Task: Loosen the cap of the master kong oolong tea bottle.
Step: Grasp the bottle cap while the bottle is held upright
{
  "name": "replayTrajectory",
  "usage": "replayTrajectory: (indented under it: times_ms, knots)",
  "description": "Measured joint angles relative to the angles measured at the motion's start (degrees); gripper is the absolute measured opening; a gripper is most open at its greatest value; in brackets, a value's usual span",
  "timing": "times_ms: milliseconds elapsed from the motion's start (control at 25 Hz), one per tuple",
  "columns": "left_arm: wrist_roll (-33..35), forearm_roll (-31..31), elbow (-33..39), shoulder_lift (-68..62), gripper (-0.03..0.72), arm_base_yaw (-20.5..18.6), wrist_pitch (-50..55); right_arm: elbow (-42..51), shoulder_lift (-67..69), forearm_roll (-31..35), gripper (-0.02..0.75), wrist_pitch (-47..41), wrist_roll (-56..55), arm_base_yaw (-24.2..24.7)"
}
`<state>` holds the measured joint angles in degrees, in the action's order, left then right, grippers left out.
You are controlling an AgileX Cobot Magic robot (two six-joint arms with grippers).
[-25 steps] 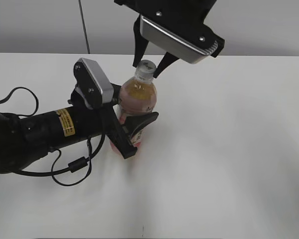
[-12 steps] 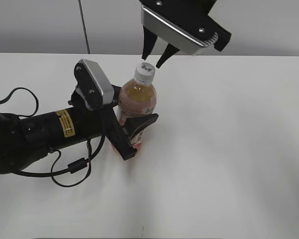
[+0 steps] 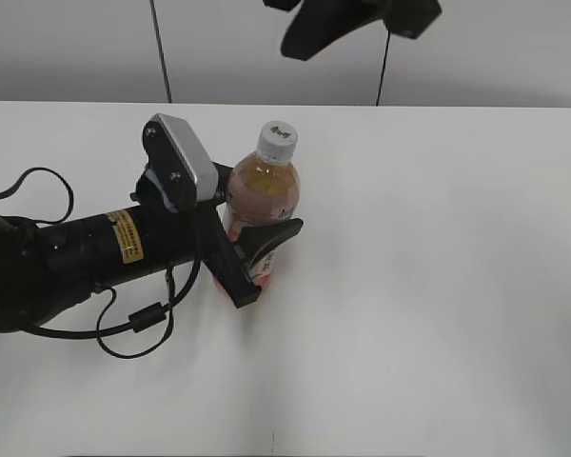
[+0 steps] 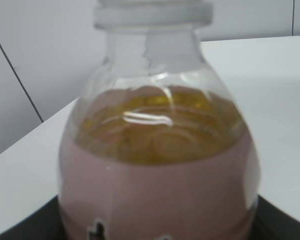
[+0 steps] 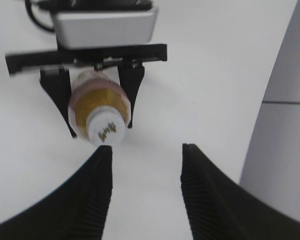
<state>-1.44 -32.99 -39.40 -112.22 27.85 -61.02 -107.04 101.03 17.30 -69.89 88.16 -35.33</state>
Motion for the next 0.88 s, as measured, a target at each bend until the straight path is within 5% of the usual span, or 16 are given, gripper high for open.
replayTrajectory:
  times_ms: [120, 280, 480, 600, 880]
  knots:
    - [0.0, -0.34, 0.0, 0.0, 0.42, 0.0, 0.15, -0.4, -1.39, 4.02, 0.396, 0.83, -20.56, 0.0]
    - [0.05, -0.4, 0.0, 0.0, 0.42, 0.0, 0.19, -0.63, -1.09, 6.32, 0.559, 0.98, -53.77, 0.0]
    - [0.1, -0.46, 0.0, 0.0, 0.42, 0.0, 0.0, -0.51, 1.91, 0.51, 0.615, 0.45, -88.16, 0.0]
    - [0.1, -0.53, 0.0, 0.0, 0.42, 0.0, -1.13, -0.21, 3.31, -1.13, 0.594, 0.18, -100.82, 0.06]
    - [0.1, -0.53, 0.0, 0.0, 0.42, 0.0, -1.13, -0.21, 6.67, 2.16, 0.586, 0.14, -111.73, 0.06]
